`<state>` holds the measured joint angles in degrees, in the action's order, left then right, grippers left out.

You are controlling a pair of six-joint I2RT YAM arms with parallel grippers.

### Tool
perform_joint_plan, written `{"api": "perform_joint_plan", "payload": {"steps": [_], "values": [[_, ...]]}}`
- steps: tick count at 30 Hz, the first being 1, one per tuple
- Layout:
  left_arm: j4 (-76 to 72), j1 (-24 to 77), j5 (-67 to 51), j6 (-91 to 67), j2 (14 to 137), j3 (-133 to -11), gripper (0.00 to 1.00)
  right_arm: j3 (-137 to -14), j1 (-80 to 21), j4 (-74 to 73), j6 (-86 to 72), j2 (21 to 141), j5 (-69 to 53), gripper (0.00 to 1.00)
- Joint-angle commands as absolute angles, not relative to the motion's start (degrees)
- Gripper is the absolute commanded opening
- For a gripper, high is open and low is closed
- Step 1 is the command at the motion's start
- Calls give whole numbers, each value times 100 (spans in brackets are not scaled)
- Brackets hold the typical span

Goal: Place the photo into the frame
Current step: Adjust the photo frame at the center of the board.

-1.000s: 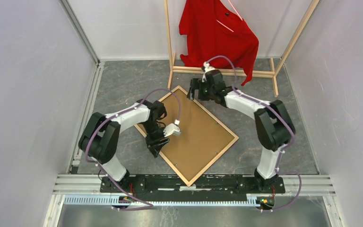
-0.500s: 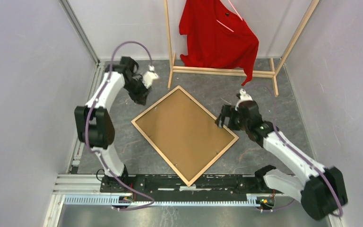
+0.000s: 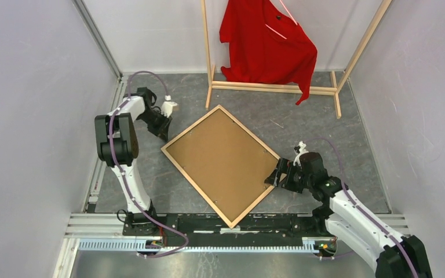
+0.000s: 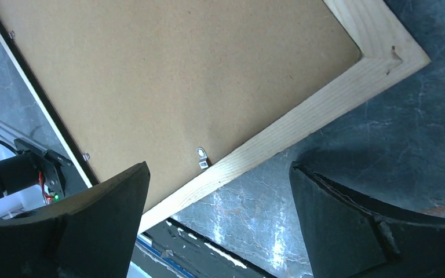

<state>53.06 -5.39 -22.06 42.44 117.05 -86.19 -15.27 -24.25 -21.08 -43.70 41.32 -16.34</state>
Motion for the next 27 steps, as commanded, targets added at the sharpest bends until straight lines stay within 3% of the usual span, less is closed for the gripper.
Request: {"api": "perform_joint_plan", "payload": {"steps": [1, 11, 18, 25, 27], "values": [[5199, -331, -2585, 4341, 11302, -7950, 29, -1822, -2396, -1694, -4351, 4552, -1725, 98], [5601, 595, -2479, 5175, 10327, -6380, 31, -3131, -1657, -1948, -3008, 5944, -906, 98], [5961, 1028, -2455, 5575, 9553, -5568, 32, -3417, -987, -1773, -2580, 6517, -989, 98], [6093, 792, -2505, 5617, 9263, -5577, 33, -3966, -774, -2076, -2332, 6265, -312, 98], [6154, 480, -2777, 5473, 9423, -6004, 34, -4087, -775, -1967, -2363, 6147, -428, 93]]}}
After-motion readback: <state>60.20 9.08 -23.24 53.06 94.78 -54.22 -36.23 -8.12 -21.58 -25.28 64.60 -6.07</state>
